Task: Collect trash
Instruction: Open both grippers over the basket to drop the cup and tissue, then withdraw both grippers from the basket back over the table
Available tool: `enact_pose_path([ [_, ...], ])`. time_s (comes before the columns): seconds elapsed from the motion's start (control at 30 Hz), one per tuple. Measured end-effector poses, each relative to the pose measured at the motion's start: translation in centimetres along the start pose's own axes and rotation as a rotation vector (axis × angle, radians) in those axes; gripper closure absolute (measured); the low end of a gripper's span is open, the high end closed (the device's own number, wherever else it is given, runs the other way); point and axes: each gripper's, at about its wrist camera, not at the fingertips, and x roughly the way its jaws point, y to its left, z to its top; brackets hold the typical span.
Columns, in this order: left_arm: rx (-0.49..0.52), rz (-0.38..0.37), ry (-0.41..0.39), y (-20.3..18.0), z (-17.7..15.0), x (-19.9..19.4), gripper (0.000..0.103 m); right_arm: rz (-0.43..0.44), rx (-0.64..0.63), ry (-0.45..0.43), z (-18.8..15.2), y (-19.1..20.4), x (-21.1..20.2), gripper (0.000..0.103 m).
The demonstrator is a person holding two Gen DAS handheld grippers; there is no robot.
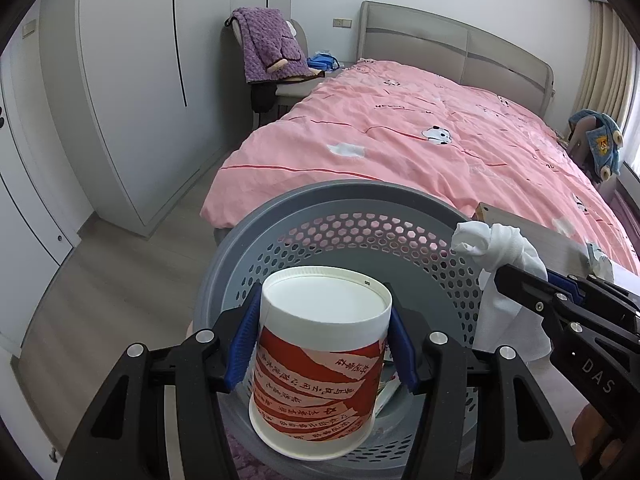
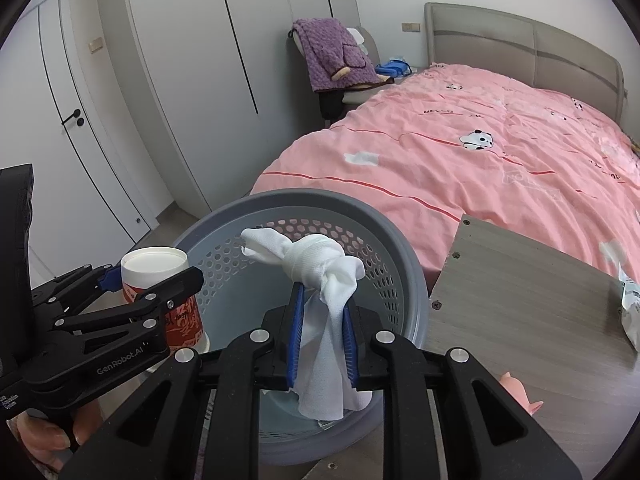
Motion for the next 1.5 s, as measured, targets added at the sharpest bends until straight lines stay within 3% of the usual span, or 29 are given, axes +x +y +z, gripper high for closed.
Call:
enact_pose_path([
  [0.23, 0.012, 0.002, -0.018, -0.4, 0.4, -0.4, 0.047, -0.002, 0.003, -0.013, 0.2, 0.1, -0.1, 0.082],
  [0.3, 0.011, 0.003, -0.016, -0.3, 0.3, -0.6, 0.041, -0.001, 0.001, -0.020, 0.3, 0.0, -0.3, 0.076],
  [0.37, 0.011, 0.016, -0.019, -0.2, 0.2, -0.9, 0.035, 0.006, 0.001, -0.025, 0.3, 0.0, -0.5, 0.056],
  [0.4, 0.012, 0.021, -0.019, -0.2, 0.2, -1.0, 0.035, 0.008, 0.003, -0.035, 0.3, 0.0, -0.8, 0.054],
  [1.0, -0.015, 0.039, -0.020, 0.1, -0.8, -2.9, 0.033, -0.011, 0.023, -0.049, -0.7, -0.1, -2.1, 0.052],
  [1.5, 0.013, 0.030, -0.045, -2.1, -1.7, -4.8, 0.030, -0.053, 0.060, -0.056, -2.5, -2.0, -4.5, 0.040],
])
